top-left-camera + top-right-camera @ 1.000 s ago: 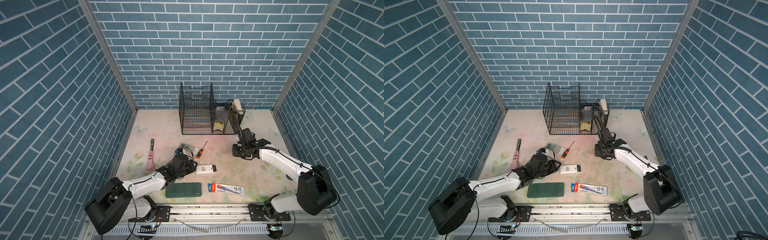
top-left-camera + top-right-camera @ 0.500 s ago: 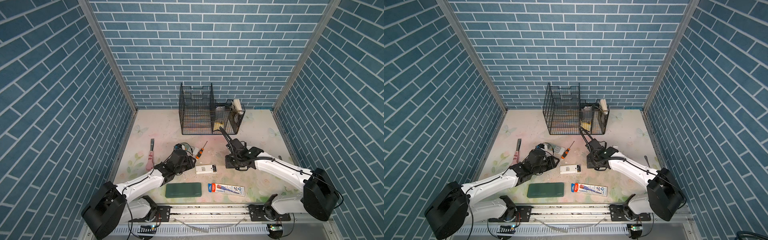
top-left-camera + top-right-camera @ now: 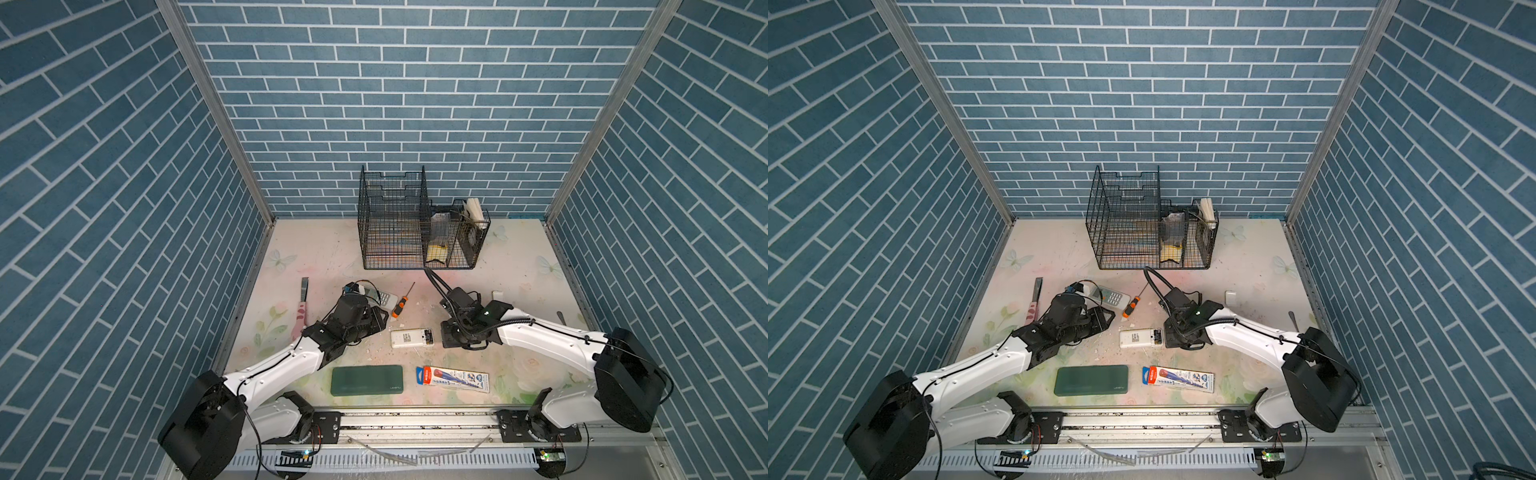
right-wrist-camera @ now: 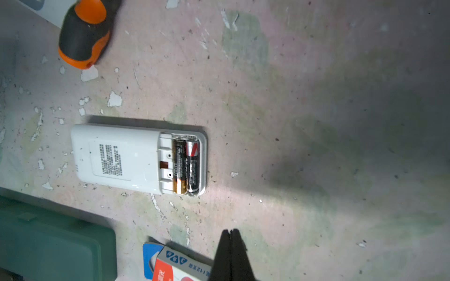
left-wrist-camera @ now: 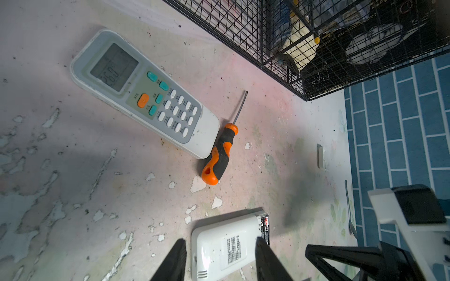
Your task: Unload the batteries from the remote control
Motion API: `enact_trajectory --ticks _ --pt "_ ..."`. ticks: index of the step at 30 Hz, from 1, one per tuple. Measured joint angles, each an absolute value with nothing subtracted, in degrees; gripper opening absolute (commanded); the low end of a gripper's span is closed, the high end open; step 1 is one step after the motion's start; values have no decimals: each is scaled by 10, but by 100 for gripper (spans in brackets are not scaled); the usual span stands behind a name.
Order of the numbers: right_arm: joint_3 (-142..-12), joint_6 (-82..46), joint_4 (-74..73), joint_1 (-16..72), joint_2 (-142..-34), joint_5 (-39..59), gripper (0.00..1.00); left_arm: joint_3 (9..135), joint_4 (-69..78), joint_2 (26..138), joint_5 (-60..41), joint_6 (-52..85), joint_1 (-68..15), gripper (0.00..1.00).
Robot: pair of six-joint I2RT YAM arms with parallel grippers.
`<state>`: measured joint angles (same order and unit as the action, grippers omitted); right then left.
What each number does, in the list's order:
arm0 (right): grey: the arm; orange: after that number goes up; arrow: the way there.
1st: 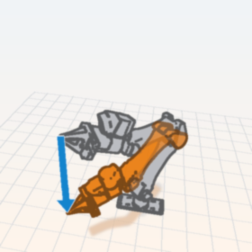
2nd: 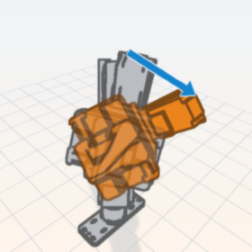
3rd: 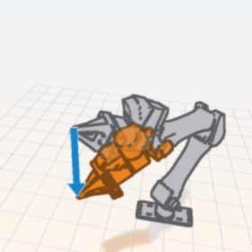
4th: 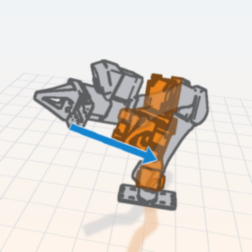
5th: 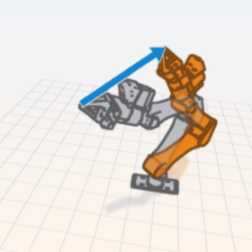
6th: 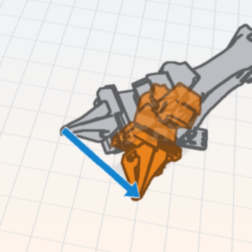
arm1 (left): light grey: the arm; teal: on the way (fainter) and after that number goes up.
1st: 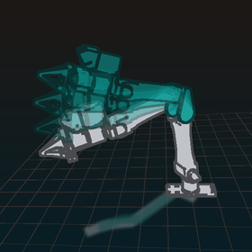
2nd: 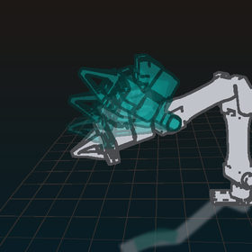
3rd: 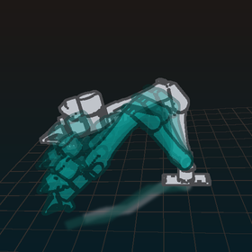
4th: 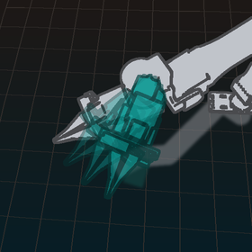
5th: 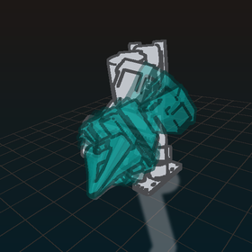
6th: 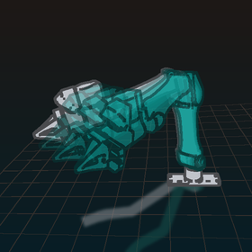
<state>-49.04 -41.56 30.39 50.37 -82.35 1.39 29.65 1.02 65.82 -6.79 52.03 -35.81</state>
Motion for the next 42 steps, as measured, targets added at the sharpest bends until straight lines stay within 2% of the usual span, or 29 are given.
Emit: enact_trajectory --ticks 14,42 --pt "-490 -448 249 544 -895 43 0 291 14 652 -83 523 -328 47" --pt "-549 -447 242 539 -975 48 0 263 24 622 -115 527 -272 47"
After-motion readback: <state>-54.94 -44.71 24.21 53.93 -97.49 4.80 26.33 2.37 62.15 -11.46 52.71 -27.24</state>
